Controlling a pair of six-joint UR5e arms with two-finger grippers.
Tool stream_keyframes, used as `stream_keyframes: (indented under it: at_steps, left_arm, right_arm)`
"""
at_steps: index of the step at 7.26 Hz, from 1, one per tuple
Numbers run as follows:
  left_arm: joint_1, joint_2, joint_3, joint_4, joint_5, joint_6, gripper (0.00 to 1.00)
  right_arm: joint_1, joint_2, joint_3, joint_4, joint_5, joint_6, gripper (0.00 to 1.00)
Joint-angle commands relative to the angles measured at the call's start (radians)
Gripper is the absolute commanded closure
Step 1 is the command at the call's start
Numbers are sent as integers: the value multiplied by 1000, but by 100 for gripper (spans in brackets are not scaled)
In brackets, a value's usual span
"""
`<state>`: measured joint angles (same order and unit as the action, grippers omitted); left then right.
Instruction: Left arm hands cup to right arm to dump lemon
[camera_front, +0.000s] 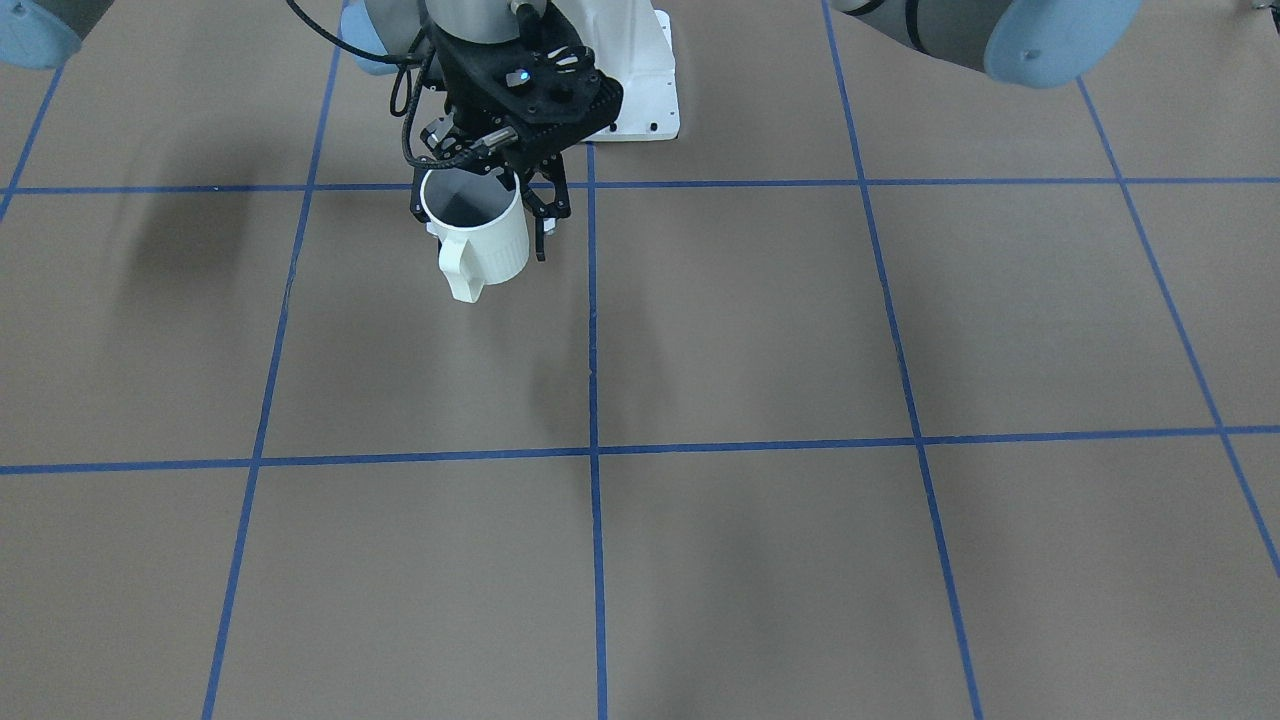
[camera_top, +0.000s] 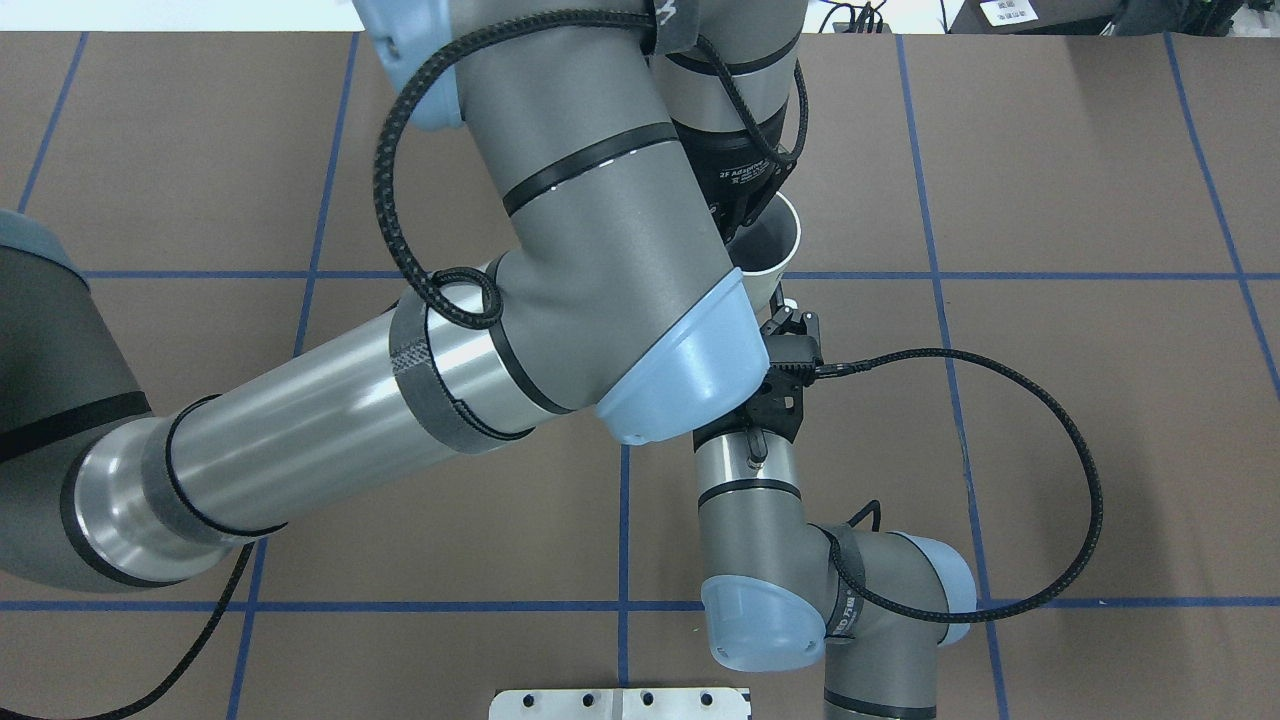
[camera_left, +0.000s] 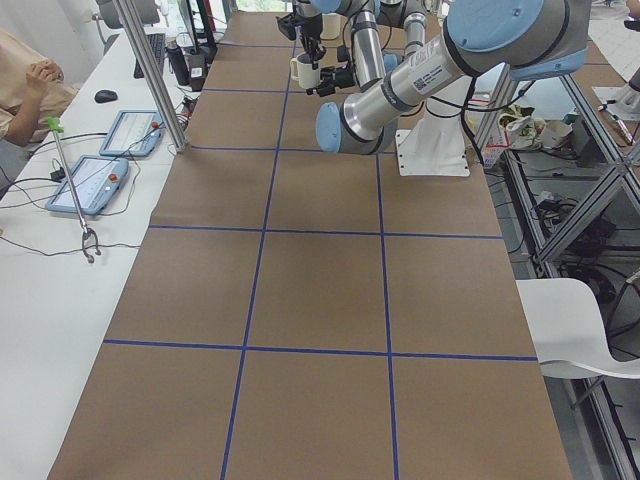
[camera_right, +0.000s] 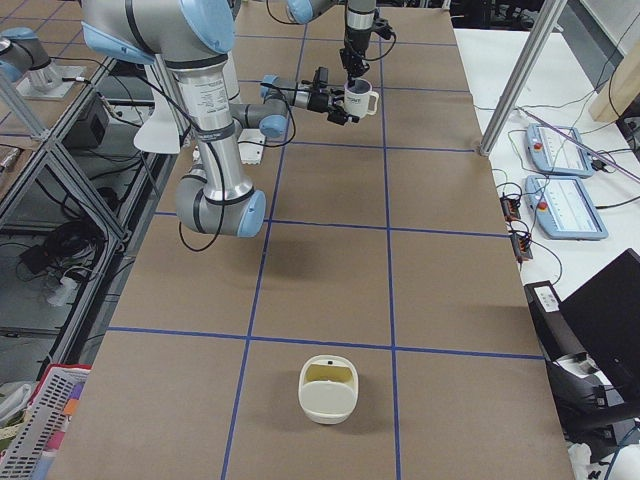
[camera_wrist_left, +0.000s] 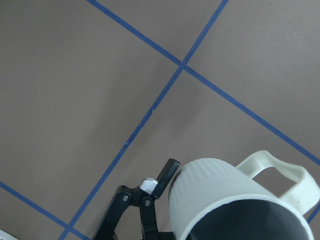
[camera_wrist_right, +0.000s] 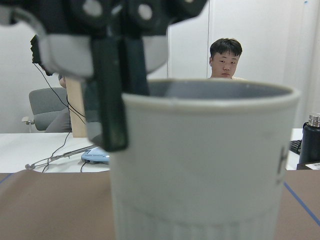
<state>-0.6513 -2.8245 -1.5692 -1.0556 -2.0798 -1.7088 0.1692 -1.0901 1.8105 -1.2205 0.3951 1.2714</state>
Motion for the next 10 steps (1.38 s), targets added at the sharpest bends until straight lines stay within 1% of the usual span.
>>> stream_keyframes:
  at_steps: [1, 2, 3, 4, 5, 6, 7, 8, 9, 10]
  left_arm:
    - [-20, -1, -54, 3, 0, -12, 100]
    - [-40, 2, -60, 6, 0, -11, 100]
    - [-59, 23, -98, 15, 1, 1, 100]
    - [-63, 98, -197, 46, 0, 36, 100]
    - [-73, 200, -307, 63, 1, 101, 100]
    - [-94, 317, -409, 62, 6, 186, 100]
    - [-135, 411, -467, 57, -2, 275, 100]
    - [-152, 506, -506, 51, 0, 370, 100]
    - [-189, 570, -525, 46, -2, 456, 100]
    - [-220, 624, -526, 30, -3, 497, 100]
  right_arm:
    - [-11, -7, -8, -4, 20, -3, 0]
    - [6, -17, -7, -2, 78, -32, 0]
    - [21, -19, 1, -2, 129, -68, 0]
    - [39, -22, 3, -2, 199, -69, 0]
    - [77, -40, 13, -2, 309, -72, 0]
    - [110, -54, 13, -1, 452, -108, 0]
    - [159, -66, 38, -2, 576, -200, 0]
    - [230, -100, 74, -4, 758, -252, 0]
    - [307, -160, 104, -8, 915, -304, 0]
    - [393, -212, 119, -10, 1068, -433, 0]
